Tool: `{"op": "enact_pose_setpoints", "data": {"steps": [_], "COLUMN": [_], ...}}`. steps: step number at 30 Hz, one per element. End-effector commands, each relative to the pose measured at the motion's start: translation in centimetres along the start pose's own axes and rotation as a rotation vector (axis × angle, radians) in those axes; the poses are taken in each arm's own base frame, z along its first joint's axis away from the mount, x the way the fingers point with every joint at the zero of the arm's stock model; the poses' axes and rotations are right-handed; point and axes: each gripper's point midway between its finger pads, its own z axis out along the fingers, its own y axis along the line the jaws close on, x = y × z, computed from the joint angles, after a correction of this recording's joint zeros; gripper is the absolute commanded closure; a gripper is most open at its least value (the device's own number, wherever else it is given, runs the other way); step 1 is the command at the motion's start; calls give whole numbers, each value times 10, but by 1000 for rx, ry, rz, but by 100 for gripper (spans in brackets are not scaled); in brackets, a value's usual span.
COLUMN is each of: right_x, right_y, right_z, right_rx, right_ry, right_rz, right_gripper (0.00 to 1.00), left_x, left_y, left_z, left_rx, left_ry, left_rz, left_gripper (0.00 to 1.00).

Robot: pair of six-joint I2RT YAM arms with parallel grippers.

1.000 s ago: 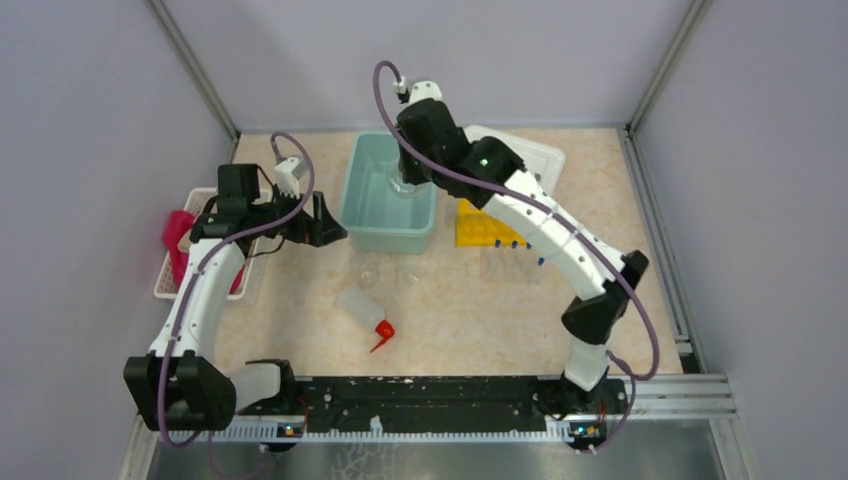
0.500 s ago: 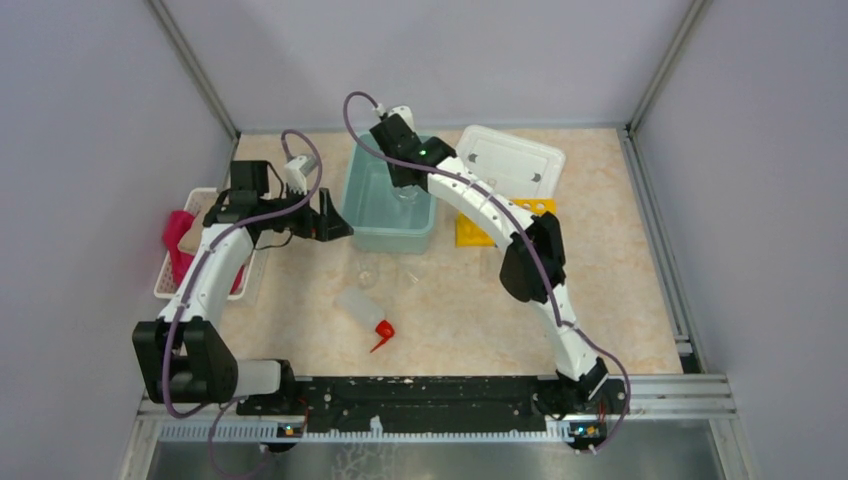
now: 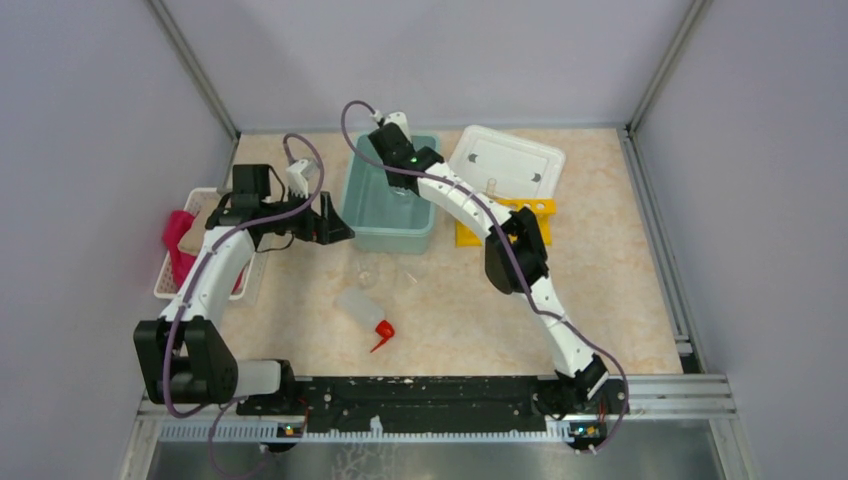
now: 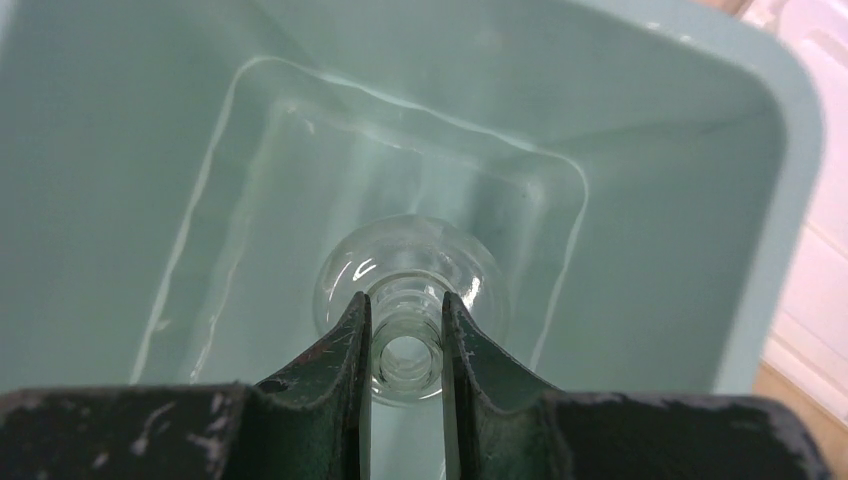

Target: Organize the chemistry lab equipment

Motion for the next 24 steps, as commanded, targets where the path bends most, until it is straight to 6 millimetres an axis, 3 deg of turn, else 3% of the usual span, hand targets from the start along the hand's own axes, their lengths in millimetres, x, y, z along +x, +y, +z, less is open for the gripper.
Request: {"op": "enact_pose_setpoints", "data": {"steps": [1, 8, 16, 21, 24], "right_x": [-37, -46, -32, -21, -26], "right_y": [-1, -6, -6, -16, -19], "right_z": [7, 12, 31, 41, 38], "right_rx": [21, 56, 65, 87, 91], "right_ry": [-137, -181, -151, -119, -127], "right_rz": [31, 20, -13, -4, 4], "right_gripper": [100, 100, 99, 87, 81], "left_x": [-8, -7, -12, -15, -17], "left_y": [-8, -9, -19, -13, -14], "left_z": [-4, -6, -17, -29, -36], "left_rx": [31, 32, 34, -25, -53], "left_ry": [-35, -30, -46, -49, -64], "left_rz": [42, 46, 74, 62, 72], "left_gripper": [5, 6, 6, 5, 3]}}
